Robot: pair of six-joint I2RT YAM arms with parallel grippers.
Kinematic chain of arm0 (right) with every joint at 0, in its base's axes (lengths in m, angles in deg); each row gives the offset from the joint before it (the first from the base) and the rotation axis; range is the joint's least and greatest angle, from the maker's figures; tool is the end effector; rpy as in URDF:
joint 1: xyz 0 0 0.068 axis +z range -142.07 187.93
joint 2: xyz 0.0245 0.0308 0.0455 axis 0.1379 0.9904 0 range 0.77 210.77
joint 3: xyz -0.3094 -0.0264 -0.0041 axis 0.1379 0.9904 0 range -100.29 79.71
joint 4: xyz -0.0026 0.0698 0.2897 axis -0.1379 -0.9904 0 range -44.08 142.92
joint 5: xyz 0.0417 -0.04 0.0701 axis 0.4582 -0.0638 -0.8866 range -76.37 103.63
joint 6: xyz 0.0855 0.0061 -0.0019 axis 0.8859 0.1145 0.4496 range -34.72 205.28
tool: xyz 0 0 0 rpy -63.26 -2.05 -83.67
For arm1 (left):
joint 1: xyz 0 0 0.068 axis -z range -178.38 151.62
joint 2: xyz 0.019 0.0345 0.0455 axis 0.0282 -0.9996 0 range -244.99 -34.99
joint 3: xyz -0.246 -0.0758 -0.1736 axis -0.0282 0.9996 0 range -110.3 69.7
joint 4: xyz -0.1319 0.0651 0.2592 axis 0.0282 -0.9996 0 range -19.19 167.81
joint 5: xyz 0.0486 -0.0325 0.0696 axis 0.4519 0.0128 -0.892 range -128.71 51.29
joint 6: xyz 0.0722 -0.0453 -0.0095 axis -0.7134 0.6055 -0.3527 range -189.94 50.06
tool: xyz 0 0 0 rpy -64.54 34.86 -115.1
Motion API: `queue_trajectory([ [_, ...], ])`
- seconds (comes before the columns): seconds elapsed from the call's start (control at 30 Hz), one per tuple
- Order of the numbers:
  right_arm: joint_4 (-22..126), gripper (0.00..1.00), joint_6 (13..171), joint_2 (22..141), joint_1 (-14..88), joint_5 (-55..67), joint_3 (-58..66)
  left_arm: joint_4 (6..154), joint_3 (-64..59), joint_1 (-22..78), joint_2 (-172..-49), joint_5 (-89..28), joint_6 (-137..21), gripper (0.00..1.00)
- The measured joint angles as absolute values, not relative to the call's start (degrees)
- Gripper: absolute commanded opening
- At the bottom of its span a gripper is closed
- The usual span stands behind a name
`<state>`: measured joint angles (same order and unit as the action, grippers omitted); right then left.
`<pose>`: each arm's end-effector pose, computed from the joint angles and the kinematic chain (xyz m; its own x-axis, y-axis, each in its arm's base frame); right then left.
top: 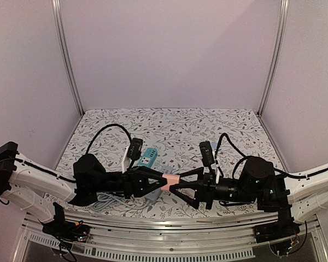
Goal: Insert the plug
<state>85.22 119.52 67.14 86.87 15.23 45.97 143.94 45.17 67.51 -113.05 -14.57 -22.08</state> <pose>0.0633 0.3130 0.2876 -0.5498 0.1185 -0.8269 -0.8060 0.1845 0.5624 0.0999 -0.2990 0.2484 -0.6787 -0.1398 -0.7210 0.7343 -0.1420 -0.6638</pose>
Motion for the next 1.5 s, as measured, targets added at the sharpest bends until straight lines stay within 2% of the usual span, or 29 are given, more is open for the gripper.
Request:
queue_trajectory([
  [0.23, 86.0, 0.43, 119.5, 69.5, 86.8, 15.2, 45.9, 145.8, 45.2, 67.5, -113.8, -15.1, -21.4, 0.00],
  [0.3, 86.2, 0.44, 119.7, 69.5, 86.7, 15.4, 45.9, 145.9, 45.2, 67.5, -113.8, -15.2, -21.4, 0.00],
  [0.43, 86.4, 0.53, 119.5, 69.5, 86.7, 16.5, 45.9, 145.9, 45.2, 67.5, -113.8, -15.2, -21.4, 0.00],
  [0.63, 86.4, 0.47, 119.6, 69.4, 86.6, 17.1, 45.9, 145.9, 45.2, 67.5, -113.8, -15.5, -21.4, 0.00],
  [0.87, 86.9, 0.06, 122.6, 69.5, 86.6, 17.9, 45.9, 146.3, 45.3, 67.5, -113.8, -16.3, -23.9, 0.00],
  [0.9, 87.0, 0.01, 122.8, 69.5, 86.6, 17.9, 45.8, 146.5, 45.3, 67.5, -113.8, -16.3, -24.2, 0.04],
  [0.93, 87.0, 0.00, 122.7, 69.6, 86.6, 18.0, 45.8, 146.5, 45.4, 67.5, -113.8, -16.4, -24.3, 0.13],
  [0.97, 86.8, 0.00, 122.8, 69.8, 86.6, 18.0, 45.7, 146.5, 45.6, 67.5, -113.8, -16.5, -24.4, 0.28],
  [1.0, 86.6, 0.00, 122.7, 70.0, 86.6, 18.1, 45.5, 146.6, 45.8, 67.5, -113.8, -16.7, -24.5, 0.52],
  [1.03, 86.0, 0.00, 122.7, 70.1, 86.6, 18.1, 45.2, 146.7, 46.0, 67.5, -113.7, -16.8, -24.6, 0.66],
  [1.1, 83.2, 0.00, 121.9, 70.4, 86.6, 19.2, 44.0, 145.5, 46.1, 67.5, -113.7, -17.8, -24.7, 0.81],
  [1.17, 79.9, 0.00, 121.1, 70.6, 86.6, 20.6, 42.8, 143.0, 46.3, 67.6, -113.5, -19.1, -25.1, 0.87],
  [1.3, 68.7, 0.00, 120.2, 69.3, 86.5, 25.7, 39.7, 134.6, 47.4, 67.6, -109.5, -23.5, -26.5, 0.91],
  [1.5, 48.7, 0.00, 121.3, 66.7, 85.2, 34.6, 32.4, 120.4, 48.5, 67.7, -99.5, -34.9, -30.7, 0.92],
])
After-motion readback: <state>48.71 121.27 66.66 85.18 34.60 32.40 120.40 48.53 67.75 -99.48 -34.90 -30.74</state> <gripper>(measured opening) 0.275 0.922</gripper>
